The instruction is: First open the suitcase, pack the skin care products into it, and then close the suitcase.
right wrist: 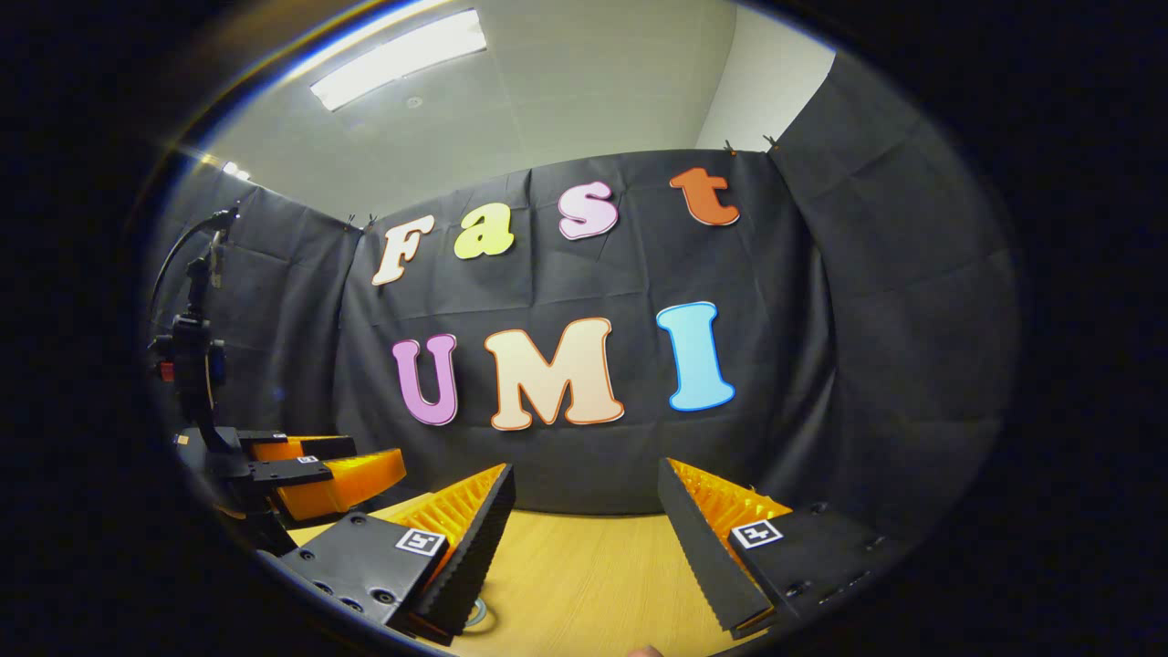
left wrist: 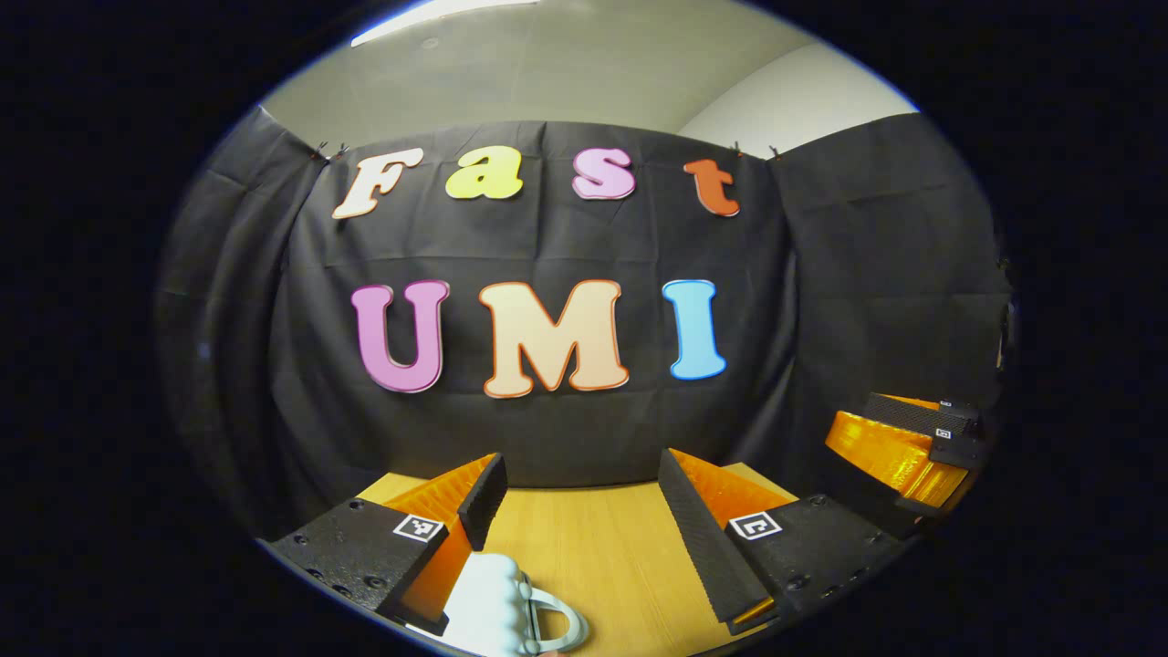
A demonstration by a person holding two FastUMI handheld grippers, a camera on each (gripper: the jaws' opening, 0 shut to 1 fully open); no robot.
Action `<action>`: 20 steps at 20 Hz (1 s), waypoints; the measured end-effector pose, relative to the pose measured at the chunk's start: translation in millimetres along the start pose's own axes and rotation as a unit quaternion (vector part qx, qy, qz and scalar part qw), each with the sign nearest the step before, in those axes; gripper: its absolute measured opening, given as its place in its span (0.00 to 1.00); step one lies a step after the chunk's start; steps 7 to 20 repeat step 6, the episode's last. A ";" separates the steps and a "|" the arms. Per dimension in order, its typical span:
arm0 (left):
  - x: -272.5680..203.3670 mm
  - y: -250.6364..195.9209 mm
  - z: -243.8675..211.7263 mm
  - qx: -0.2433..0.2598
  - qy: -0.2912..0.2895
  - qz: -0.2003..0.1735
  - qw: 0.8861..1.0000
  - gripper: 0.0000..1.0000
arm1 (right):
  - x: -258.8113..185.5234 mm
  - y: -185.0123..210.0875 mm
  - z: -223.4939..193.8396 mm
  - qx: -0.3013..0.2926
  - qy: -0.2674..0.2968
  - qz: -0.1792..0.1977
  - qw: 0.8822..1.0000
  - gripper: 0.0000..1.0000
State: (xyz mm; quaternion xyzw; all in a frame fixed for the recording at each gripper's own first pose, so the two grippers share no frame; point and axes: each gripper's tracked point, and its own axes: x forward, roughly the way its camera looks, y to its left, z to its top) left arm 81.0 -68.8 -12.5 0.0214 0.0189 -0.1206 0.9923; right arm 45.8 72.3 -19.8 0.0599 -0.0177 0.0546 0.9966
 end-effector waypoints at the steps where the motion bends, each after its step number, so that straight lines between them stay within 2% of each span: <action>1: -0.5 -2.5 5.3 0.001 -0.006 -0.007 1.000 0.98 | -0.9 -0.3 8.2 -0.006 -0.012 -0.006 1.000 0.94; 2: -2.8 -5.4 9.3 0.000 -0.012 -0.014 1.000 0.97 | -2.4 -3.4 13.0 -0.012 -0.019 -0.015 1.000 0.97; 5: -7.8 -8.3 10.9 -0.006 -0.015 -0.029 0.999 0.97 | -11.5 5.4 16.8 -0.012 -0.023 -0.018 0.999 0.97; 20: -9.8 -6.3 11.0 -0.005 -0.014 -0.029 0.999 0.97 | -13.2 6.4 16.8 -0.016 -0.023 -0.021 0.999 0.97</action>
